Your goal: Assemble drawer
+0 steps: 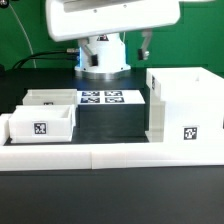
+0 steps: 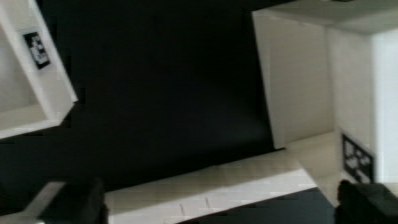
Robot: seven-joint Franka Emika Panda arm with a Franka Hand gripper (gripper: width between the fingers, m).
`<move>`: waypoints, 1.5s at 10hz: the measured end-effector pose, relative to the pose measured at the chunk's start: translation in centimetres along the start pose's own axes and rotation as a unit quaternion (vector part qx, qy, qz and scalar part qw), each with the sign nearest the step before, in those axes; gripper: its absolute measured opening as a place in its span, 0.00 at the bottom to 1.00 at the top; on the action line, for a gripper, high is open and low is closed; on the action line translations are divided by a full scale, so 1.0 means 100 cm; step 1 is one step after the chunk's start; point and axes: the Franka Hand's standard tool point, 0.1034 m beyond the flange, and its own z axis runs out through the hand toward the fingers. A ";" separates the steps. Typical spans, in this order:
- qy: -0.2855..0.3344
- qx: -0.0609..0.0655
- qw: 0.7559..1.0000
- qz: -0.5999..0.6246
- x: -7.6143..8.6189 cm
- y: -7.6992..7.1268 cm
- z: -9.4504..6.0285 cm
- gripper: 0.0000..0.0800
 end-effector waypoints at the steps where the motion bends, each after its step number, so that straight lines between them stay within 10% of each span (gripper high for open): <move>1: 0.007 -0.007 1.000 -0.016 -0.004 0.016 0.004 0.81; 7: -0.006 -0.009 0.999 -0.038 -0.011 0.023 0.012 0.81; 15: -0.035 -0.021 0.999 -0.037 -0.041 0.073 0.056 0.81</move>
Offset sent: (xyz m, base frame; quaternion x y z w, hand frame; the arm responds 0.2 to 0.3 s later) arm 0.0000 0.0000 0.0000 0.0000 0.0000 0.0000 1.0000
